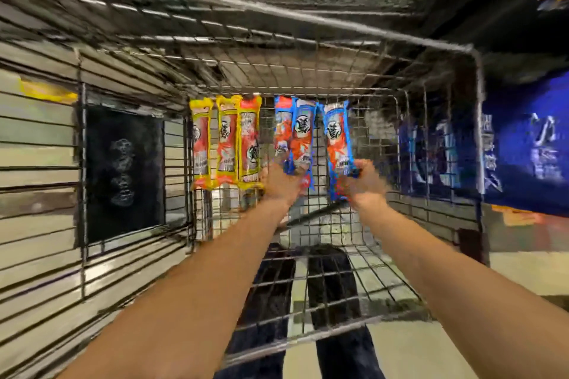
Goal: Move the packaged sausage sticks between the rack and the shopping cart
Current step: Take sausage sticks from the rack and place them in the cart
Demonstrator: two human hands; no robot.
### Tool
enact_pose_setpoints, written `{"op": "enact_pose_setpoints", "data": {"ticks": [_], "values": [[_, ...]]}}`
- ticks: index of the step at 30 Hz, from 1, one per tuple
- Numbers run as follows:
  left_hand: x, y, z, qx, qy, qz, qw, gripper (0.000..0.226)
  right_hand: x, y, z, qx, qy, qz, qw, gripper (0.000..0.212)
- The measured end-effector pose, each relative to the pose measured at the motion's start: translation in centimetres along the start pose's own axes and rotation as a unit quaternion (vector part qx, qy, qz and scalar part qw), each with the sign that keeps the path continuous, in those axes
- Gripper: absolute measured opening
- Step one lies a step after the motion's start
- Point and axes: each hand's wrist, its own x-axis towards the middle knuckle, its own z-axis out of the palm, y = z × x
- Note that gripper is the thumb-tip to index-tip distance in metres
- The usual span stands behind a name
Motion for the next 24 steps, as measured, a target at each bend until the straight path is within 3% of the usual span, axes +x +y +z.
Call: {"op": "enact_pose_setpoints", "data": {"ticks": [3, 4, 6, 10, 15, 18, 24], "values": [[1.9, -1.9, 1.0, 0.072, 0.015, 0.051, 0.996, 0.017, 0.9, 1.3, 1.4, -0.049, 0.015, -0.017, 0.999, 0.039], [2.4, -2.5, 1.3, 0.11, -0.005, 0.063, 0.992, 0.01, 1.6, 1.9, 1.8, -0.047, 0.014, -0.019, 0.999, 0.039], [2.9, -3.2, 1.8, 0.132, -0.016, 0.062, 0.989, 0.021, 2.4, 2.6, 2.3, -0.012, 0.007, -0.023, 1.0, 0.038], [4.2, -3.6, 2.8, 0.277, 0.048, 0.093, 0.955, 0.028, 3.6, 3.4, 2.8, 0.031, -0.015, -0.059, 0.998, 0.038], [5.0, -4.1, 3.4, 0.363, 0.08, 0.111, 0.922, 0.03, 4.5, 4.2, 3.2, 0.082, -0.036, -0.101, 0.991, 0.034], [5.2, -4.2, 3.6, 0.325, 0.106, 0.121, 0.932, 0.031, 4.9, 4.7, 3.3, 0.111, -0.045, -0.133, 0.984, 0.033], [4.8, -6.0, 3.6, 0.214, 0.111, 0.098, 0.966, 0.032, 4.9, 5.6, 3.0, 0.066, -0.082, -0.146, 0.984, 0.029]]}}
